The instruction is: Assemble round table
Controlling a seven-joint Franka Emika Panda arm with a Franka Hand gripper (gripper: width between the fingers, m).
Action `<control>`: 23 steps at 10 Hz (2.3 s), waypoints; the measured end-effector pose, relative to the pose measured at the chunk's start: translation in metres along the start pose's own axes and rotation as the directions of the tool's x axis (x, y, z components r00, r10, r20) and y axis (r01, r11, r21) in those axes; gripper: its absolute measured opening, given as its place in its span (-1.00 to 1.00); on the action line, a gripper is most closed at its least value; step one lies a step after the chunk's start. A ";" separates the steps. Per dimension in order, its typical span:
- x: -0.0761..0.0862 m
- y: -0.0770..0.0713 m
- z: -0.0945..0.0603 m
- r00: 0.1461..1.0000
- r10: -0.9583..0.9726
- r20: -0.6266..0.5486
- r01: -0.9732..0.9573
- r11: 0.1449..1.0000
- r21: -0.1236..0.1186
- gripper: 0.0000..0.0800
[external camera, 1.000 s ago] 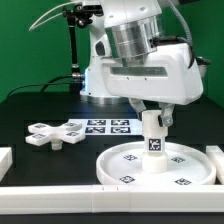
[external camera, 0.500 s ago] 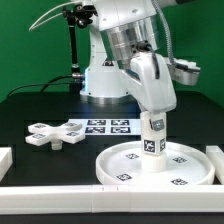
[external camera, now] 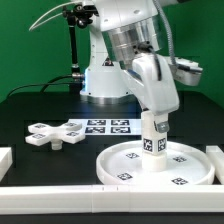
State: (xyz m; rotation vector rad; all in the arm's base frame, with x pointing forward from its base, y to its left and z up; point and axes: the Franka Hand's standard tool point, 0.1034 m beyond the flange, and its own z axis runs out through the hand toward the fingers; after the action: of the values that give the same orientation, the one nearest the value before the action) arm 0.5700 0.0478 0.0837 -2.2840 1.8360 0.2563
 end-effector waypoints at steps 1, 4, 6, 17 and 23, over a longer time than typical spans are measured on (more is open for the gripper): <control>0.001 0.001 0.000 0.996 -0.086 0.000 0.086 0.996 -0.001 0.62; 0.001 0.001 0.000 0.954 -0.299 0.000 0.299 0.954 -0.001 0.62; 0.001 0.001 0.000 0.896 -0.443 0.000 0.443 0.896 -0.001 0.62; -0.001 0.000 0.003 0.077 -0.997 -0.004 0.992 0.077 -0.102 0.62; -0.007 0.000 0.005 -0.336 -0.940 0.062 0.933 -0.341 -0.113 0.62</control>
Offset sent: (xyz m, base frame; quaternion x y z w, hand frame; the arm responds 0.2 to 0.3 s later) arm 0.0000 0.0000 0.0000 0.0000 0.0000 -0.1938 0.9810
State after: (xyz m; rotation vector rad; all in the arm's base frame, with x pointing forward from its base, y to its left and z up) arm 0.5683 0.0556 0.0805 -2.8911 -0.8367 -0.0545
